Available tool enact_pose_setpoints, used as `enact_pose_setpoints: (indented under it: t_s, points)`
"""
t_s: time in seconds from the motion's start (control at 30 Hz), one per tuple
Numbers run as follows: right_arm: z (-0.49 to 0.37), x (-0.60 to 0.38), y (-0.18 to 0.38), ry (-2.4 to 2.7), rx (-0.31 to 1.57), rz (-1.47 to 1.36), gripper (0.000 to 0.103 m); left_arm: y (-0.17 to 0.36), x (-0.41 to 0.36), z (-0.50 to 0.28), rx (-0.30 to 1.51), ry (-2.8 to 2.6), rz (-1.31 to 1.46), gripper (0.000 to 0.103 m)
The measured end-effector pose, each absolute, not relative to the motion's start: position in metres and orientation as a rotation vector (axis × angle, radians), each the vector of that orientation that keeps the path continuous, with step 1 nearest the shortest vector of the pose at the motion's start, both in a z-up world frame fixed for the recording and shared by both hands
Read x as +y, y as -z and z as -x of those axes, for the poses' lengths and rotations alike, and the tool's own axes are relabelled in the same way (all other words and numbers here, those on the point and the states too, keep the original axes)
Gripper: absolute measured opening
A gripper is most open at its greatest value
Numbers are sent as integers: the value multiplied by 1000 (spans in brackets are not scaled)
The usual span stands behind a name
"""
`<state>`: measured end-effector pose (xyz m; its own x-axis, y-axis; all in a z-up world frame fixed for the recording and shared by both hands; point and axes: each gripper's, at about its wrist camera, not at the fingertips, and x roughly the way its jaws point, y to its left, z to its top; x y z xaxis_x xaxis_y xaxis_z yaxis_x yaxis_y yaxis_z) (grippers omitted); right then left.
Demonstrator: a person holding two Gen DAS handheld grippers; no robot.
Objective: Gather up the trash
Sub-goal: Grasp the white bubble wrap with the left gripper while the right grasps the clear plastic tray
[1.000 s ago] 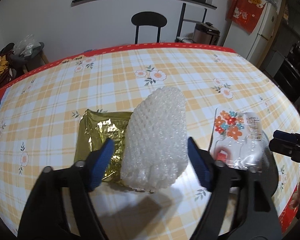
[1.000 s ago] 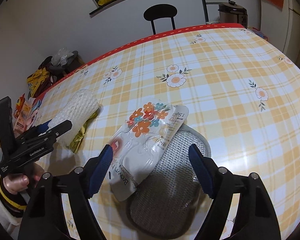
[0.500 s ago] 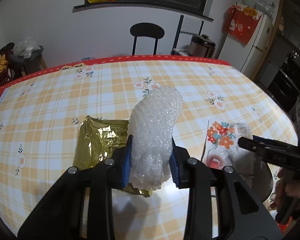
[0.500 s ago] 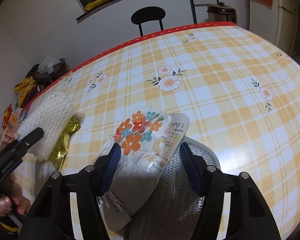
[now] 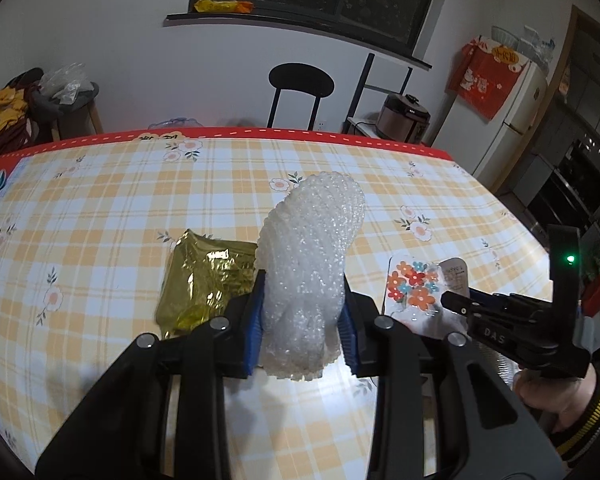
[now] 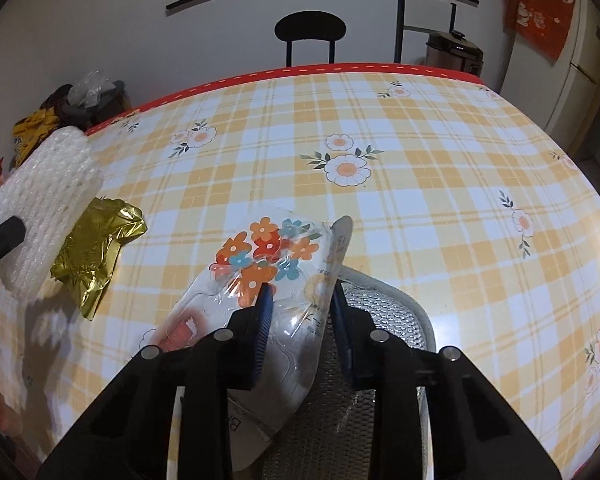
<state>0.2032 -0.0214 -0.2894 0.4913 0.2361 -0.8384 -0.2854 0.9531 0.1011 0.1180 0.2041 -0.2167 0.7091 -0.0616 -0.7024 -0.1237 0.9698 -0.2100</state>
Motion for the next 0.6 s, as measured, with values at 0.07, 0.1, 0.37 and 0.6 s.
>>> enact_pose_setpoints:
  t_s: [0.07,0.1,0.37,0.6]
  points:
    - [-201,-26,283,-319,1003,16,28,212,206,-110,777,-37,267,34]
    - [-200,-29,278,-334,1002,-18,28,209,207,-106,774,-36,281,34]
    - [-186,-41,242,-393,946,-123,27,190,212,-74,742,-57,330,34]
    - [-175,-41,217,-441,911,-118,27,177,217,-47,718,-104,343,34]
